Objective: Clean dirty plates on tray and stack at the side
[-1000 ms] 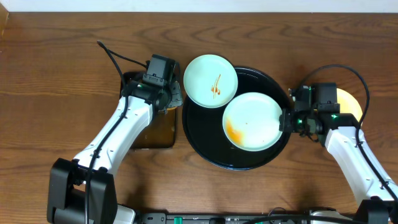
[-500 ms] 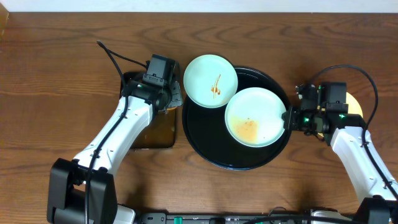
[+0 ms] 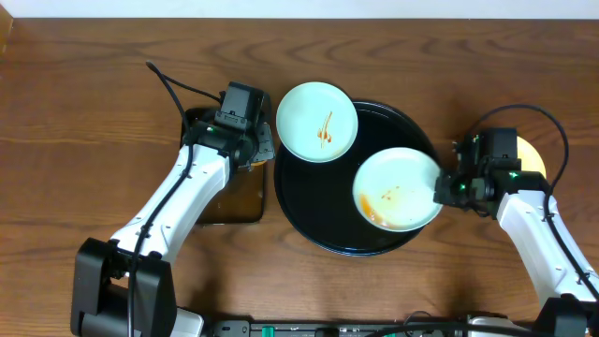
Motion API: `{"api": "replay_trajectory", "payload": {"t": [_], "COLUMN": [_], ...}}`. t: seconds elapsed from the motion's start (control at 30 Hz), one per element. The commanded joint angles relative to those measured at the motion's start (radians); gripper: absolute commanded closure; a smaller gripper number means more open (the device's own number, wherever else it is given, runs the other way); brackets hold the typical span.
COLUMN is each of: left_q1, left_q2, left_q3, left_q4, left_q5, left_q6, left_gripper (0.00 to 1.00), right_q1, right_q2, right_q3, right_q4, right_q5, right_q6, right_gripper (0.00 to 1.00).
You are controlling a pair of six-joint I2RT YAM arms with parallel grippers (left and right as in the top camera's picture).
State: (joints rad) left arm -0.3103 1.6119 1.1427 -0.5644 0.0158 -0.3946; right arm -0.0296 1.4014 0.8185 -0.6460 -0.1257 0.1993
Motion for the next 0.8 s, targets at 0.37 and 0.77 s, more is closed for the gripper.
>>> {"api": "replay_trajectory", "payload": {"t": [0.37,0.77], "left_q1": [0.000,0.000], "left_q2": [-0.021,-0.021], "left_q3": [-0.006,-0.006], "left_q4": [0.001,0.001], "left_q5": [-0.009,-0.009], "left_q6": [0.009,0.009], "left_gripper": [0.93,0.92], "right_q1": [0.113,0.151], "right_q2": [-0.003,-0.003], "right_q3": [0.046,0.148], "right_q4": [-0.041,-0.068], "right_q5": [0.159,0.163], "right_q6": [-0.028,-0.077], "right_gripper": [0.99,0.99]}}
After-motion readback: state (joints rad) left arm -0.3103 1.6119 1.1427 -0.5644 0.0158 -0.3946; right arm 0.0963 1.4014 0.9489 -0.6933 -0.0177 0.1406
